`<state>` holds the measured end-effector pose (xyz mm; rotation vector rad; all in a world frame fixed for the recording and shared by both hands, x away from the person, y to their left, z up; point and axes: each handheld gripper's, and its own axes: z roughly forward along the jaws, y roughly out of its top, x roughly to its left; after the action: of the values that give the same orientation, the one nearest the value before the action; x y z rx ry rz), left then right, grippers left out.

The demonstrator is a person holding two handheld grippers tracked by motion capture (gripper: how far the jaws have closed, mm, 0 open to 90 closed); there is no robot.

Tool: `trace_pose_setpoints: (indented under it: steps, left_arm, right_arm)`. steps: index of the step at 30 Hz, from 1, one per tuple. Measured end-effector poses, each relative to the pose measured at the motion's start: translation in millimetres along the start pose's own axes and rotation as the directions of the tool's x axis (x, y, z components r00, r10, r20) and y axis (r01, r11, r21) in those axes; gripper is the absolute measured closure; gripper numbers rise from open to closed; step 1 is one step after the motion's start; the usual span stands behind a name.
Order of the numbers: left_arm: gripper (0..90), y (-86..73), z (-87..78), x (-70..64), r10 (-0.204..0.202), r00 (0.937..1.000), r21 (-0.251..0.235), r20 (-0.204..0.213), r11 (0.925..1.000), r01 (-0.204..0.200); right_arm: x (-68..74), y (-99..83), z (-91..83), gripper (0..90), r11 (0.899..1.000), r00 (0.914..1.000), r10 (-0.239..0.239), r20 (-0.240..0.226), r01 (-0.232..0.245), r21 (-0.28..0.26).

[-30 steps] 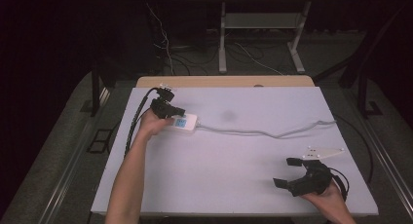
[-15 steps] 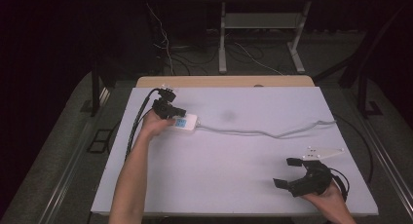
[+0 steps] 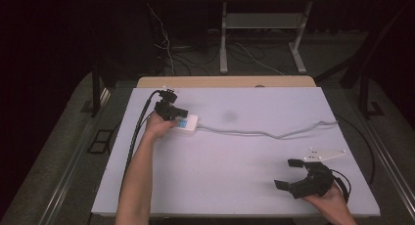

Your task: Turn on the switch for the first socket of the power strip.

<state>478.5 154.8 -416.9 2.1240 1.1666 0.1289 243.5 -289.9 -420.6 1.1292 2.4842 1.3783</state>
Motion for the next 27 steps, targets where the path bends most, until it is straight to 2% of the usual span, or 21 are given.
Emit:
trace_pose_setpoints:
  steps: [3,10,11,13,22,25,27]
  left_arm:
    - [89.5,0.6,0.9,-2.6,0.028,0.9996,0.003,-0.009,0.9996,-0.028]
    - [89.4,1.5,0.9,-7.2,0.04,0.9984,0.01,-0.04,0.9992,-0.039]
    - [89.3,0.6,-0.1,-9.1,0.053,0.9975,-0.003,-0.047,0.9986,-0.053]
    - [89.2,0.5,-1.1,-12.0,0.081,0.9945,0.011,-0.066,0.9967,-0.08]
    - [89.1,-4.1,-6.4,-15.8,0.1,0.9931,0.005,-0.061,0.995,-0.1]
    - [89.0,-4.3,-13.9,-19.5,0.097,0.994,-0.027,-0.051,0.9948,-0.098]
    - [89.0,-4.0,-18.9,-21.7,0.099,0.9934,-0.031,-0.058,0.9944,-0.101]
  right_arm:
    - [-1.4,0.0,-0.4,0.8,1.0,1.0,0.003,0.001,-0.003,-0.001]
    - [-2.7,-0.1,-0.9,0.7,1.0,1.0,0.003,0.004,-0.003,-0.003]
    - [-2.4,-0.1,-1.2,0.8,1.0,1.0,0.003,0.004,-0.003,-0.005]
    - [-2.4,-0.1,-1.7,0.8,1.0,1.0,0.0,0.003,0.0,-0.009]
    - [-2.8,0.2,-1.1,0.8,1.0,1.0,0.001,0.005,-0.001,-0.008]
    - [-2.7,0.1,-1.2,0.8,1.0,1.0,0.003,0.006,-0.003,-0.009]
    - [-2.3,-0.1,-1.3,0.8,1.0,1.0,0.002,0.006,-0.002,-0.011]
